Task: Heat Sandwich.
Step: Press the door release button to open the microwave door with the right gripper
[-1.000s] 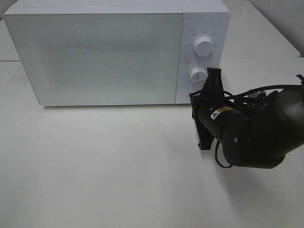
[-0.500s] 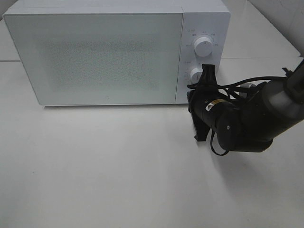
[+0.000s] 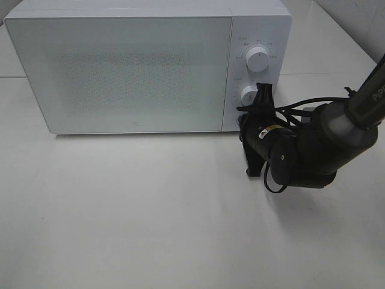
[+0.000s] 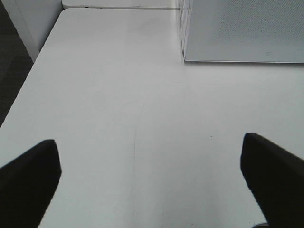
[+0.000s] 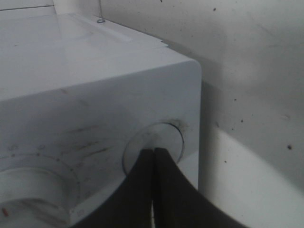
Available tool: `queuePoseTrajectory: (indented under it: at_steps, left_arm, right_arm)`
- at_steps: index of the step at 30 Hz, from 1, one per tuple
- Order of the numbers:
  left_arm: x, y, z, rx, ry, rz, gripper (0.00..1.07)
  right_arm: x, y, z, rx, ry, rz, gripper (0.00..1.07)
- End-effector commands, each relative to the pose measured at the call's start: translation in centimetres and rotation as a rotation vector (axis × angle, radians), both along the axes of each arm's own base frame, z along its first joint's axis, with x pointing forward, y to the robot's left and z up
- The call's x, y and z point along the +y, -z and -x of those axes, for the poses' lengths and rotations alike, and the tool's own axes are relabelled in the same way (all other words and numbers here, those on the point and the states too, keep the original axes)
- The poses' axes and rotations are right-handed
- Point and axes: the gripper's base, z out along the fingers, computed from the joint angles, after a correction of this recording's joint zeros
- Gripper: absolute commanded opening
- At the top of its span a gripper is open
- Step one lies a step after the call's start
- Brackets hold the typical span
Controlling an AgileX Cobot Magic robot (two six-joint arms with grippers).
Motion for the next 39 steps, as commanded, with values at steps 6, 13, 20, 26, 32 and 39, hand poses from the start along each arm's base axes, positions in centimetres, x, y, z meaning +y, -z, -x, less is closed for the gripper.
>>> queuePoseTrajectory:
  at_steps: [6,13,20,26,32,39]
  left_arm:
    - [0.0,0.0,0.1,-0.018,-0.003,0.000,0.98]
    - [0.0,0.0,0.1,-0.018,-0.003,0.000,0.98]
    - [0.0,0.0,0.1,-0.018,-0.003,0.000,0.98]
    - [0.0,0.0,0.1,-0.018,-0.003,0.000,0.98]
    - [0.0,0.0,0.1,-0.018,-0.003,0.000,0.98]
    - [0.0,0.0,0.1,-0.018,-0.003,0.000,0.98]
  right_arm:
    - [-0.1,-0.7,-0.8,-0.072,0.017,0.000,0.00]
    - [-0.2,-1.2,-1.0,-0.129,0.041,-0.007,0.00]
    - [-0.3,-2.0,-1.9,-0.179,0.058,-0.019,0.00]
    - [-0.7,-2.6,-3.2,-0.228,0.079,-0.017,0.00]
    - [-0.7,-3.5,-4.9,-0.275,0.091,-0.004,0.00]
    - [-0.5,-4.4,-5.7,-0.319,0.090,0.009,0.00]
